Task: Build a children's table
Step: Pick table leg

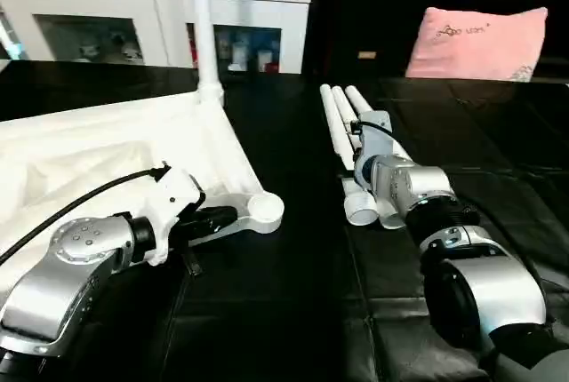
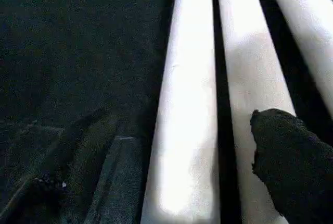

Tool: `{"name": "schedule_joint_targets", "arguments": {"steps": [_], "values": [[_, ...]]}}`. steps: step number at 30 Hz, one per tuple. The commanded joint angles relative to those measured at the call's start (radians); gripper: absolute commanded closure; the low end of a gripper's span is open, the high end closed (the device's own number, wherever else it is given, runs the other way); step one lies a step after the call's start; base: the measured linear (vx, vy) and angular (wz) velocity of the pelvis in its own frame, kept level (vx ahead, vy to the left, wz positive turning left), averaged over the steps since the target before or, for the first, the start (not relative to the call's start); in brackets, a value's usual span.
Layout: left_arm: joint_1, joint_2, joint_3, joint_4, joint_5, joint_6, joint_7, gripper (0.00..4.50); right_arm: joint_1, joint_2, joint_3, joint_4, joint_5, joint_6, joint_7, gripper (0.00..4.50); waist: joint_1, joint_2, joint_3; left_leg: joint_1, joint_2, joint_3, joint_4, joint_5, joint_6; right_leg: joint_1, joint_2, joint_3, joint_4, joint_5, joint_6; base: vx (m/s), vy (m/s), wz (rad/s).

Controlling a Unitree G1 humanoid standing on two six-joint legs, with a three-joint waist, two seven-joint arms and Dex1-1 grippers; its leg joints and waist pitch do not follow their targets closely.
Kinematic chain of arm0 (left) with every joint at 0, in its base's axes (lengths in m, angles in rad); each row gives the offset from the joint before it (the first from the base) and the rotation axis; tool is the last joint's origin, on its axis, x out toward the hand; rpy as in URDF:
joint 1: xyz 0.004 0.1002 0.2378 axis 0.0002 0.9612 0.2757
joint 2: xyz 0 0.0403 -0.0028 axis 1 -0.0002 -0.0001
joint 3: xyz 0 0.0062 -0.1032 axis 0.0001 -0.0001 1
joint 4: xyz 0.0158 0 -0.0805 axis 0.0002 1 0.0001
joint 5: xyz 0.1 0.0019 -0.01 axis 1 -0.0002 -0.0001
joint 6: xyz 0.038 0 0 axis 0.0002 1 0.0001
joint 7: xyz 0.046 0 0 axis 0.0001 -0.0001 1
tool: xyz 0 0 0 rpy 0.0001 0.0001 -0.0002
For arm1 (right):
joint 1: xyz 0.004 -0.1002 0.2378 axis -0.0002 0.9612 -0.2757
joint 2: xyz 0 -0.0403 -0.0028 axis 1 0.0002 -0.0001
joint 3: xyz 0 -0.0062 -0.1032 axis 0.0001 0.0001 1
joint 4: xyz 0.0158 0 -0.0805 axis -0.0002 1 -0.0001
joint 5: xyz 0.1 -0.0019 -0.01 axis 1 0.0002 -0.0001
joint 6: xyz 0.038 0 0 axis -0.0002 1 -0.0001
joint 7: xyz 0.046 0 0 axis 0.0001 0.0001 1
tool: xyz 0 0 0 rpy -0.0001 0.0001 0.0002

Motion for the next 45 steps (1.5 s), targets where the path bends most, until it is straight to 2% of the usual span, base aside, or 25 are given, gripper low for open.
{"name": "schedule_joint_targets", "arguments": {"steps": [1, 6, 10, 14, 16, 17, 23, 30, 31, 37, 45], "values": [[-0.013, -0.001, -0.013, -0.01, 0.002, 0.004, -0.002, 4.43, -0.001, -0.009, -0.007, 0.036, -0.006, 0.009, 0.002, 0.0, 0.001, 0.023, -0.054, 0.036, 0.011, 0.007, -0.08, -0.367, -0.105, 0.016, -0.031, 0.016, -0.078, -0.189, -0.164, 0.0, 0.0, 0.0], [-0.013, -0.001, -0.013, -0.007, 0.002, 0.001, -0.005, 4.43, -0.001, -0.011, 0.018, 0.033, -0.027, -0.036, 0.019, 0.0, 0.006, 0.024, -0.055, 0.036, 0.011, 0.006, -0.08, -0.373, -0.107, 0.014, -0.031, 0.016, -0.078, -0.186, -0.161, 0.0, 0.0, 0.0], [-0.014, 0.002, -0.012, -0.002, 0.003, -0.004, -0.006, 4.43, -0.004, -0.008, 0.034, 0.026, -0.04, -0.058, 0.029, 0.0, 0.007, 0.025, -0.057, 0.033, 0.011, 0.008, -0.079, -0.343, -0.103, 0.016, -0.029, 0.016, -0.075, -0.147, -0.167, 0.0, 0.0, 0.0], [-0.014, 0.003, -0.015, 0.001, 0.006, -0.006, -0.006, 4.43, -0.006, -0.002, 0.035, 0.019, -0.04, -0.072, 0.038, 0.0, 0.009, 0.026, -0.058, 0.033, 0.011, 0.01, -0.077, -0.321, -0.1, 0.018, -0.028, 0.016, -0.072, -0.111, -0.173, 0.0, 0.0, 0.0], [-0.014, 0.005, -0.014, 0.001, 0.006, -0.008, -0.008, 4.43, -0.008, 0.002, 0.035, 0.02, -0.039, -0.077, 0.04, 0.0, 0.011, 0.03, -0.058, 0.034, 0.012, 0.011, -0.076, -0.317, -0.101, 0.018, -0.027, 0.016, -0.07, -0.099, -0.174, 0.0, 0.0, 0.0], [-0.014, 0.006, -0.014, 0.001, 0.006, -0.008, -0.009, 4.43, -0.009, 0.003, 0.034, 0.021, -0.038, -0.077, 0.042, 0.0, 0.011, 0.028, -0.058, 0.034, 0.012, 0.012, -0.077, -0.319, -0.101, 0.018, -0.026, 0.016, -0.071, -0.1, -0.175, 0.0, 0.0, 0.0], [-0.012, 0.012, -0.014, 0.002, 0.008, -0.009, -0.015, 4.43, -0.009, 0.007, 0.026, 0.037, -0.032, -0.059, 0.055, 0.0, 0.013, 0.031, -0.058, 0.037, 0.014, 0.014, -0.077, -0.334, -0.105, 0.016, -0.027, 0.016, -0.072, -0.114, -0.172, 0.0, 0.0, 0.0], [-0.015, 0.015, -0.017, 0.001, 0.007, -0.005, -0.022, 4.43, -0.01, 0.009, -0.019, 0.08, 0.004, 0.01, 0.057, 0.0, 0.014, 0.033, -0.057, 0.038, 0.014, 0.015, -0.077, -0.334, -0.105, 0.015, -0.026, 0.016, -0.071, -0.104, -0.178, 0.0, 0.0, 0.0], [-0.016, 0.015, -0.019, 0.002, 0.008, -0.005, -0.022, 4.48, -0.011, 0.008, -0.03, 0.09, 0.013, 0.028, 0.054, 0.18, 0.014, 0.033, -0.057, 0.038, 0.014, 0.015, -0.077, -0.34, -0.106, 0.015, -0.026, 0.016, -0.071, -0.109, -0.178, 0.0, 0.0, 0.0], [-0.025, 0.013, -0.024, 0.009, 0.01, -0.005, -0.025, 4.5, -0.015, 0.006, -0.072, 0.112, 0.052, 0.064, 0.063, 0.63, 0.014, 0.034, -0.056, 0.04, 0.015, 0.013, -0.079, -0.362, -0.112, 0.013, -0.028, 0.016, -0.073, -0.134, -0.176, 0.0, 0.0, 0.0], [-0.035, 0.009, -0.029, 0.018, 0.014, -0.007, -0.025, 4.5, -0.016, 0.001, -0.104, 0.122, 0.074, 0.082, 0.068, 1.19, 0.014, 0.032, -0.056, 0.039, 0.015, 0.014, -0.079, -0.361, -0.113, 0.012, -0.028, 0.016, -0.075, -0.141, -0.178, 0.0, 0.0, 0.0]]}}
